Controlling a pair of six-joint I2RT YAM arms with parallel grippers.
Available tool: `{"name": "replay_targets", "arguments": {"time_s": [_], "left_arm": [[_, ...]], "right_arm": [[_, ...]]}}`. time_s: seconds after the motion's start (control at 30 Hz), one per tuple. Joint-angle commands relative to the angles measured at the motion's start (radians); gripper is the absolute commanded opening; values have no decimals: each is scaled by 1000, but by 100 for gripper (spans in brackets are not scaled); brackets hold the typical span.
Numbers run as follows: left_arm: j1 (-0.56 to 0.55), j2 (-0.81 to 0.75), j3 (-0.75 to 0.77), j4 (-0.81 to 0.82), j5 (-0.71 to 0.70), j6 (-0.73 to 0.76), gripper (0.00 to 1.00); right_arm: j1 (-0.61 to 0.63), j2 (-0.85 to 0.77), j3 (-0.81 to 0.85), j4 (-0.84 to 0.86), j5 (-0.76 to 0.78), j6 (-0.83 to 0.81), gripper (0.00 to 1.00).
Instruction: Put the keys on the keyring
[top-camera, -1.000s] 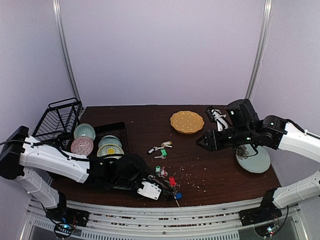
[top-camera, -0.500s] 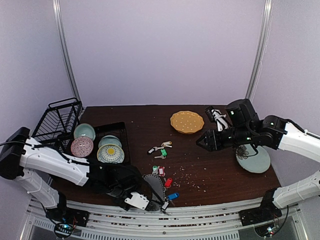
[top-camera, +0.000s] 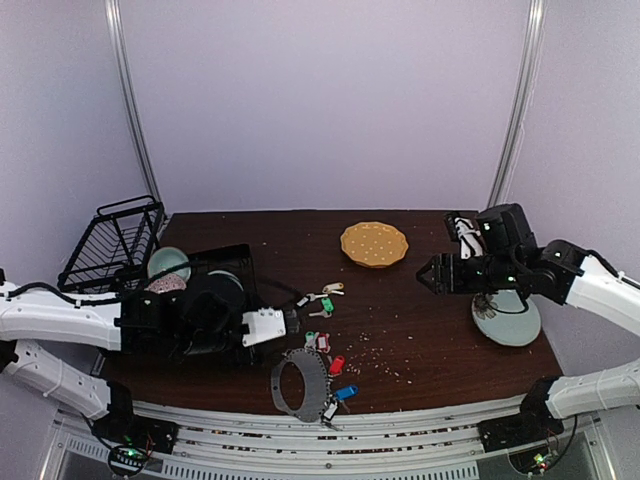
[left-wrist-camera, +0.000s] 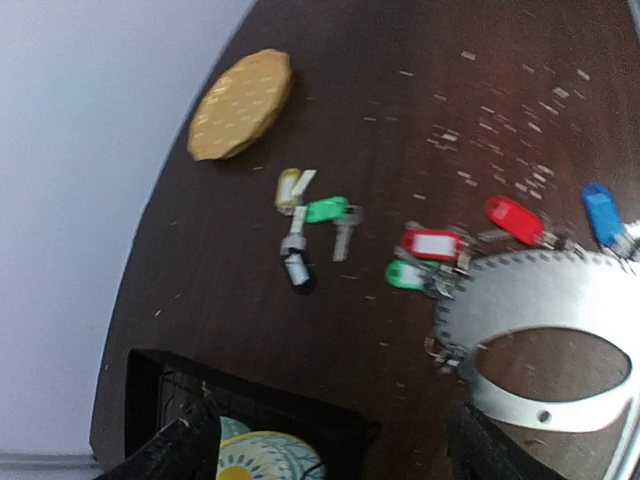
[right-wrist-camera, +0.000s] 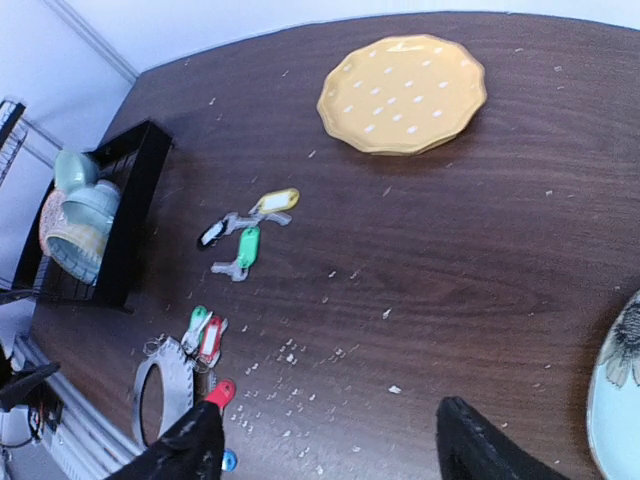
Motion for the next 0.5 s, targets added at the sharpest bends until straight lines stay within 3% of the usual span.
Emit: {"name": "replay_targets", "arguments": {"time_s": [0.0, 0.07, 0.1, 0.33, 0.47], "left_arm": [[201, -82, 68, 174, -65, -417, 81], [264, -121, 62, 190, -76, -494, 83], [291, -142, 55, 194, -92, -517, 86], [541, -151, 14, 193, -98, -568, 92], [642, -124, -11, 255, -75, -599, 93]], "right_arm": [[-150, -83, -91, 89, 152, 31, 86], [-237, -120, -150, 155, 190, 45, 99], [-273, -136, -177, 187, 200, 48, 100], [-469, -187, -364, 422, 277, 8, 100], [-493, -207, -445, 515, 314, 22, 100]]}}
